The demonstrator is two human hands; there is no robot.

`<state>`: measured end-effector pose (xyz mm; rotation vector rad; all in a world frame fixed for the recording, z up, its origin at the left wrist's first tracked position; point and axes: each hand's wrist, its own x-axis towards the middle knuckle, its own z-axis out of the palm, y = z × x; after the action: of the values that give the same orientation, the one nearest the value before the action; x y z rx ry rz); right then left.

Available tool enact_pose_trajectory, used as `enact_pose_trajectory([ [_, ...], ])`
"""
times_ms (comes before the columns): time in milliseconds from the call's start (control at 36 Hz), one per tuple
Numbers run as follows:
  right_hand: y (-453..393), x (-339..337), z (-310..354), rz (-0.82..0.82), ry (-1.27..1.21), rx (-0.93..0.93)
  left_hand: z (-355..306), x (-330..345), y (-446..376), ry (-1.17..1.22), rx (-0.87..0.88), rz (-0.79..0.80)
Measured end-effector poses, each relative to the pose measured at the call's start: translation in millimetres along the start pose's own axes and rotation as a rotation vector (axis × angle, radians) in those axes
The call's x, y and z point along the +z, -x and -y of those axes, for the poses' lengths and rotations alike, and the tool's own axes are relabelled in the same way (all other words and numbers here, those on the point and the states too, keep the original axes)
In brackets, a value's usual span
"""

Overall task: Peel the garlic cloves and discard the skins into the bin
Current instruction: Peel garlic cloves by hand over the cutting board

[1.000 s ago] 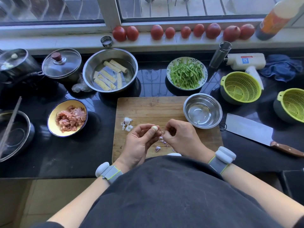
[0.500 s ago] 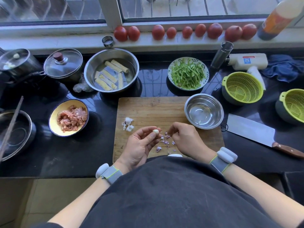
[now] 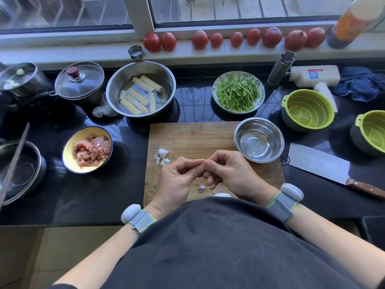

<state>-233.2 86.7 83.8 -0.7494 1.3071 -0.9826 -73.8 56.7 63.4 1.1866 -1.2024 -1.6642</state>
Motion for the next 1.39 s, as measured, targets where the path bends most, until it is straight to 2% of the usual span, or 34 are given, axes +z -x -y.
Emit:
enact_pose_trajectory([
  [139, 1.2, -1.9, 1.4, 0.000, -0.076, 0.025, -2.0, 0.0, -1.4, 0.050, -0.003, 0.014],
  [250, 0.7, -3.7, 0.1, -0.004, -0.071, 0.046, 0.6, -0.4, -3.6, 0.113, -0.073, 0.014],
  [333, 0.7, -5.5, 0.5, -0.009, 0.026, 0.016, 2.4, -1.2, -4.5, 0.090, -0.079, 0.021],
  [472, -1.0, -6.7, 0.6, -0.032, 0.166, -0.034, 6.1, -2.9, -5.0, -0.012, 0.003, 0.065],
  [694, -0.5, -4.4, 4.4, 0.015, -0.102, 0.076, 0.8, -3.0, -1.3, -0.063, 0.104, 0.044],
  [778, -0.5, -2.6, 0.8, 0.005, -0.116, 0.091, 0.4, -2.6, 0.4, -0.036, 0.069, 0.021],
  [861, -2.1, -2.2, -0.5, -0.016, -0.075, 0.072, 0.0, -1.5, -0.7, 0.076, -0.050, -0.014],
  [944, -1.5, -2.2, 0.1, -0.036, -0.072, 0.036, -2.5, -0.9, -2.0, 0.106, -0.123, 0.028],
  [1139, 1.8, -5.9, 0.4, 0.024, 0.023, -0.050, -3.9, -2.7, -1.9, 0.073, -0.123, 0.042],
  [1250, -0.1, -6.6, -2.2, -0.055, 0.015, -0.072, -4.1, -1.6, -1.0, 0.096, -0.107, 0.040],
  [1333, -4.2, -7.5, -2.9, -0.116, -0.001, 0.003, -5.8, 0.4, -2.6, 0.113, -0.121, 0.008],
  [1389, -5.1, -3.5, -2.5, -0.066, -0.057, 0.085, -7.3, 2.4, -3.9, 0.173, -0.168, -0.028],
])
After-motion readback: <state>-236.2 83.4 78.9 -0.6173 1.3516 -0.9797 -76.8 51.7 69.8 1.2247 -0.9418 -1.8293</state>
